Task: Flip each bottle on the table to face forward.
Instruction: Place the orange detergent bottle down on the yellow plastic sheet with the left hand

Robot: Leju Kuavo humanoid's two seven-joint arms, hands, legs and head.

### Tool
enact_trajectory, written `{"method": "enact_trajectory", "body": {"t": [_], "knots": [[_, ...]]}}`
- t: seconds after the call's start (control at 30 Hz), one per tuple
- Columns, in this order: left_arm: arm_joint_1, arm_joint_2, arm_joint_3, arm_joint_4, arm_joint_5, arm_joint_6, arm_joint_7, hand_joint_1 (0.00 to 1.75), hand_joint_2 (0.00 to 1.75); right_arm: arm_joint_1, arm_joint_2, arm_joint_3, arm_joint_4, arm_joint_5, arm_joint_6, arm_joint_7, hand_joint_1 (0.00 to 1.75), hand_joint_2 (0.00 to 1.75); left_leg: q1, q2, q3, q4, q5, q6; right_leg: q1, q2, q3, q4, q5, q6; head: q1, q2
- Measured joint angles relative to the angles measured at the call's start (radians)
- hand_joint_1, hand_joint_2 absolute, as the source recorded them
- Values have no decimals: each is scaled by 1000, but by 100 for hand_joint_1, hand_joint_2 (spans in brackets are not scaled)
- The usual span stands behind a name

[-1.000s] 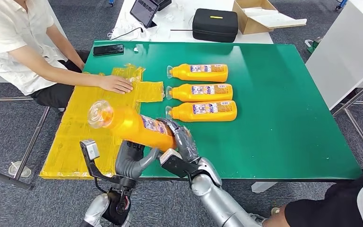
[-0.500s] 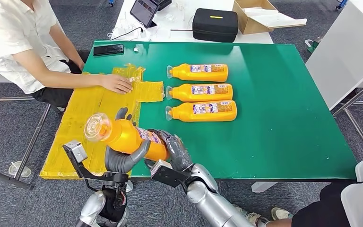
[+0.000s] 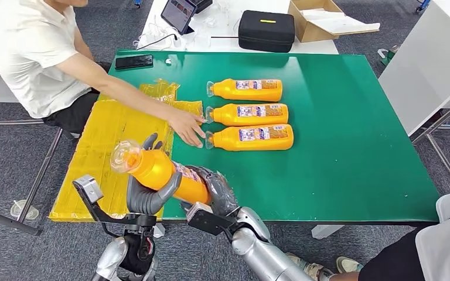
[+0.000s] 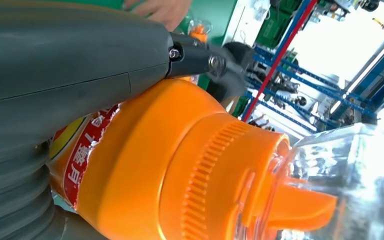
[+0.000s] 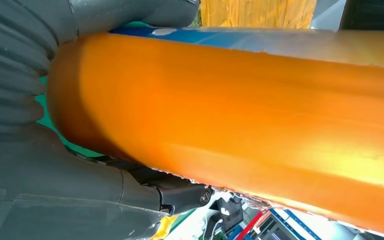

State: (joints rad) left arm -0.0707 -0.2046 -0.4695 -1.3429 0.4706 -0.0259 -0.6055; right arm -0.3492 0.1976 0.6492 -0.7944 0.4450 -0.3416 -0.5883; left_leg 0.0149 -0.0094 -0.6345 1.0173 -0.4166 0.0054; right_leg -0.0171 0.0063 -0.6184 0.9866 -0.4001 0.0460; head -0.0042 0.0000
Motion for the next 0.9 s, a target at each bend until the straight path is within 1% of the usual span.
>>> {"method": "enact_trajectory", "body": {"t": [0.03,0.07,0.2,0.3,0.4,0.43,0.5,0.53,0.57,0.63,0.67,0.7,0.77,0.83,0.87,0.9], "knots": [[1,0,3,1,4,-17,0,175,175,0,0,0,2,-4,0,-6,11,175,0,0,0,0,0,0,0,0,0,0,0,0,0,0],[2,0,6,2,8,-34,0,175,175,1,0,0,4,-10,2,-13,0,175,0,0,0,0,0,0,0,0,0,0,0,0,0,0],[4,2,10,10,15,-78,0,175,175,10,4,-4,7,-55,17,-29,0,0,0,0,0,0,0,0,0,0,0,0,0,0,0,0],[9,2,12,16,24,-85,2,175,175,22,9,-14,7,-84,16,-36,0,0,0,0,0,0,0,0,0,0,0,0,0,0,0,0],[18,2,18,17,33,-87,9,175,175,41,14,-28,4,-91,-28,-48,0,0,0,0,0,0,0,0,0,0,0,0,0,0,0,0],[22,2,22,15,35,-82,13,175,175,50,14,-34,2,-82,-62,-55,0,0,0,0,0,0,0,0,0,0,0,0,0,0,0,0],[36,2,36,-2,28,-58,17,175,175,75,14,-48,-7,-34,-168,-77,0,0,0,0,0,0,0,0,0,0,-1,0,0,0,0,0],[44,1,46,-15,14,-37,15,175,175,92,14,-60,-18,15,-229,-88,0,0,0,0,-1,0,0,0,0,0,-1,0,0,0,0,0],[53,1,58,-31,-14,-7,8,175,175,115,13,-83,-39,95,-281,-97,0,0,0,0,-1,0,0,0,0,0,-1,0,0,0,0,0],[65,2,82,-62,-118,85,-19,175,175,174,15,-159,-111,317,-338,-105,0,0,0,0,-2,0,0,0,0,0,-2,0,0,0,0,0],[68,4,94,-74,-189,147,-38,175,175,205,18,-211,-160,430,-348,-108,0,0,0,-1,-2,0,0,0,0,0,-2,0,0,0,0,0],[69,5,103,-84,-263,212,-56,175,175,234,22,-261,-209,512,-350,-109,0,0,0,-1,-3,0,0,0,0,0,-2,0,0,0,0,0],[68,11,121,-96,-430,356,-82,175,175,282,28,-354,-307,603,-351,-110,0,0,0,-1,-3,0,0,0,0,-1,-3,0,0,0,0,0],[66,22,135,-100,-583,500,-91,175,175,322,34,-439,-416,646,-354,-109,0,0,0,-1,-3,0,0,0,0,-1,-3,0,0,0,0,0],[64,29,142,-100,-637,558,-92,175,175,340,37,-481,-473,662,-355,-109,0,0,0,-1,-3,0,0,0,0,-1,-3,0,0,0,0,0],[63,37,148,-100,-672,591,-93,175,175,356,40,-517,-523,674,-356,-109,0,0,0,-1,-3,0,0,0,0,-1,-3,0,0,0,0,0]]}}
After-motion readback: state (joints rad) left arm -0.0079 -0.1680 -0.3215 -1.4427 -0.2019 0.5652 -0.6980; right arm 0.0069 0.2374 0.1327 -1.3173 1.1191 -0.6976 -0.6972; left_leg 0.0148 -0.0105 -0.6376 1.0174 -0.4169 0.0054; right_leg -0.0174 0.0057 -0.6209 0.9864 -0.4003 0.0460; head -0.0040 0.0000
